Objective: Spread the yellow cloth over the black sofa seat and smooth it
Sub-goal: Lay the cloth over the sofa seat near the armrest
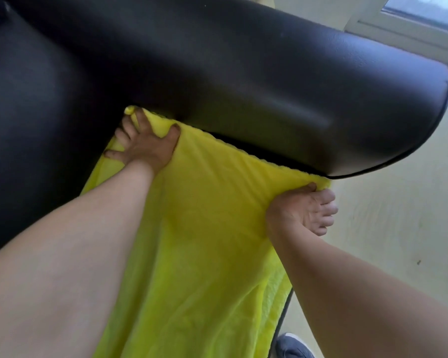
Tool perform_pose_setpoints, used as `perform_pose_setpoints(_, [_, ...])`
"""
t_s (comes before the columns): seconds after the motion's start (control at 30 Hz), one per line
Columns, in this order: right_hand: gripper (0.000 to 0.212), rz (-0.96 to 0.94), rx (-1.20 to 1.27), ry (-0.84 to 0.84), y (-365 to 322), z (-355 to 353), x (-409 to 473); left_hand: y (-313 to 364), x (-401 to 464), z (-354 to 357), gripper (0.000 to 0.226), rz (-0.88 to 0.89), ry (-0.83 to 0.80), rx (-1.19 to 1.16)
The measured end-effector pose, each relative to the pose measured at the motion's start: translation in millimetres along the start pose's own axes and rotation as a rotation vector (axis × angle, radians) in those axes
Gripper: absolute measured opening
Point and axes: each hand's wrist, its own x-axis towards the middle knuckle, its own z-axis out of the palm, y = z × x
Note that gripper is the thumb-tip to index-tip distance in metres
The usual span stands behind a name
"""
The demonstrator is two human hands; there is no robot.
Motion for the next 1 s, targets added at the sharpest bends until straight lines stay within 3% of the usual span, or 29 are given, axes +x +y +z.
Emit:
perform_pose_setpoints(0.13, [0.041,-0.082,0.08,-0.097,4,-28,-3,-11,-49,5,0.08,0.191,0.102,-0.056])
perform_pose_setpoints(0.3, [0.049,-0.214,0.241,-0.392,26,-64,11,-36,-182,38,0.06,0.549,0.253,-0.195])
perform_pose_setpoints(0.4, [0.043,-0.188,0.266,-0.603,46,-75,12,-59,-258,60,0.039,0.768,0.209,-0.167])
perform_pose_setpoints(0.5, [0.035,-0.173,0.268,-0.723,58,-85,10,-75,-323,80,0.022,0.967,0.057,-0.088])
perform_pose_setpoints(0.63, [0.027,-0.158,0.339,-0.753,55,-90,16,-75,-361,98,0.029,0.77,-0.057,0.086])
perform_pose_setpoints(0.73, [0.026,-0.149,0.366,-0.734,56,-88,15,-69,-363,98,0.018,0.663,-0.085,0.125])
perform_pose_setpoints(0.87, [0.023,-0.102,0.372,-0.71,53,-84,12,-71,-363,84,0.02,0.547,-0.205,-0.035])
perform_pose_setpoints(1.0, [0.034,-0.081,0.369,-0.705,49,-82,13,-85,-357,73,0.02,0.488,-0.252,-0.132])
